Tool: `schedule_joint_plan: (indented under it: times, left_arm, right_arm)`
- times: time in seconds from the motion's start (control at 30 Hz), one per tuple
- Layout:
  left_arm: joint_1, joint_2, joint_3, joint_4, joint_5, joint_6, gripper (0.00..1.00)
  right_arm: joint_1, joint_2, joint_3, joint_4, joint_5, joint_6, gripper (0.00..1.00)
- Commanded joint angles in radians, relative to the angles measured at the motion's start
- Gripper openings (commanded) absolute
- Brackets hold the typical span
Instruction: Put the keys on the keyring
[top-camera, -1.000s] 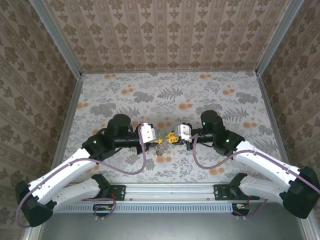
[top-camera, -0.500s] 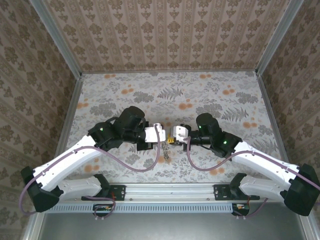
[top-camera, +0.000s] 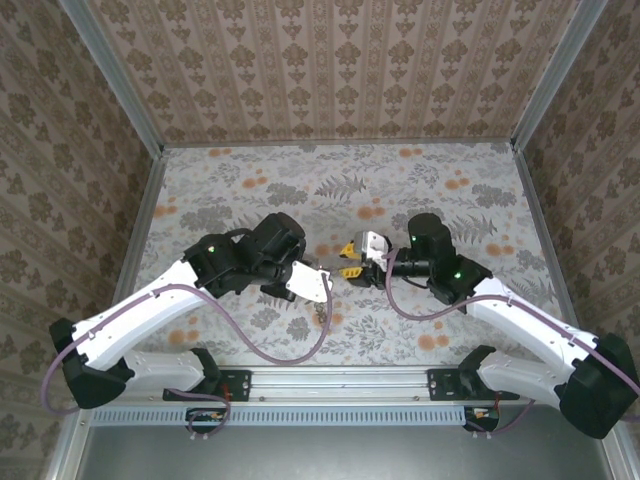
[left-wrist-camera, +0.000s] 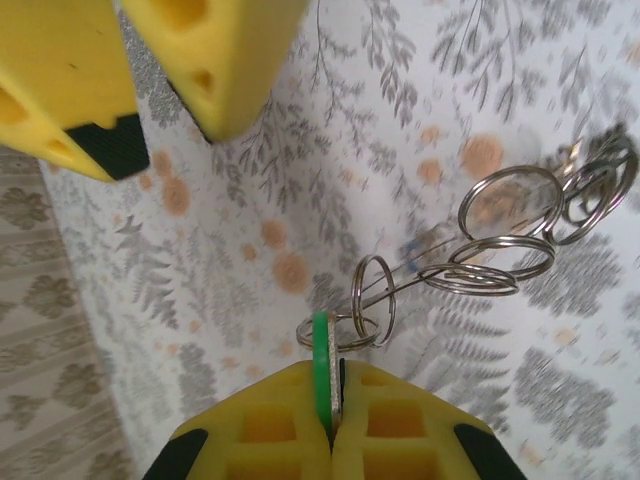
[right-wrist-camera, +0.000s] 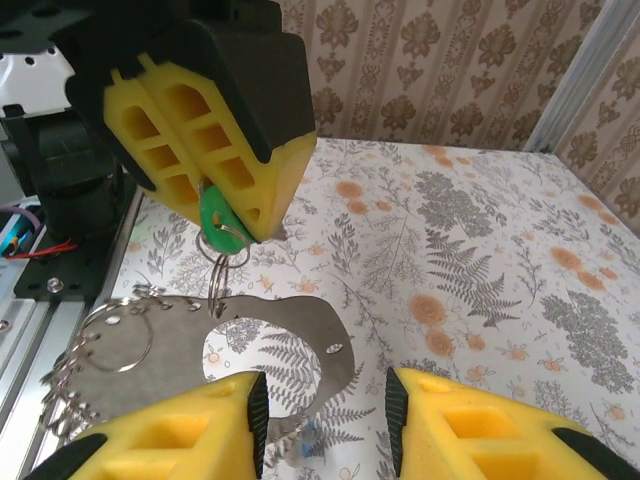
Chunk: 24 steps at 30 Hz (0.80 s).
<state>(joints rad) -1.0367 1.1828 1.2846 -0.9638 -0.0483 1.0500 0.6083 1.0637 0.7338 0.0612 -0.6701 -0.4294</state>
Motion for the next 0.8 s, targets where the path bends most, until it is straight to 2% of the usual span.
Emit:
schedule_joint_plan:
  times: [0.0,0.1,0.2,0.3,0.4,0.43,0.47,0.5,0.77]
  left_arm:
    - [-0.011,-0.025,0.009,0.012,-0.132,0.193,0.00]
    - [-0.020,-0.047,-0.007,0.075,-0.205,0.312,0.00]
    - [-0.022,-0.079,-0.050,0.193,-0.294,0.472,0.00]
    - [-0.020,-0.089,-0.077,0.321,-0.379,0.613,0.00]
    - [0.001,-0.068,-0.048,0.377,-0.390,0.683,0.00]
    - [0.014,-0.058,-0.034,0.382,-0.383,0.698,0.00]
    - [0.029,-0.040,-0.023,0.387,-0.379,0.713,0.00]
    - [0.045,-0.028,-0.010,0.390,-0.374,0.718,0.00]
    - [0.180,0.045,0.058,0.423,-0.271,0.685,0.00]
  right_arm:
    - [-0.010,0.014,-0.012,0.043,-0.064,0.034,0.39]
    - [-0.010,0.022,-0.018,0.053,-0.036,0.039,0.40]
    - [-0.010,0.016,-0.039,0.077,0.094,0.053,0.42]
    - [-0.010,-0.008,-0.066,0.112,0.199,0.063,0.51]
    - [-0.010,-0.043,-0.106,0.161,0.228,0.055,0.65]
    - [-0.010,-0.059,-0.126,0.190,0.231,0.055,0.73]
    - [-0.009,-0.073,-0.144,0.216,0.234,0.055,0.97]
    - [-0.010,-0.085,-0.156,0.231,0.237,0.055,1.00]
    - [-0.010,-0.156,-0.195,0.227,0.313,0.062,1.00]
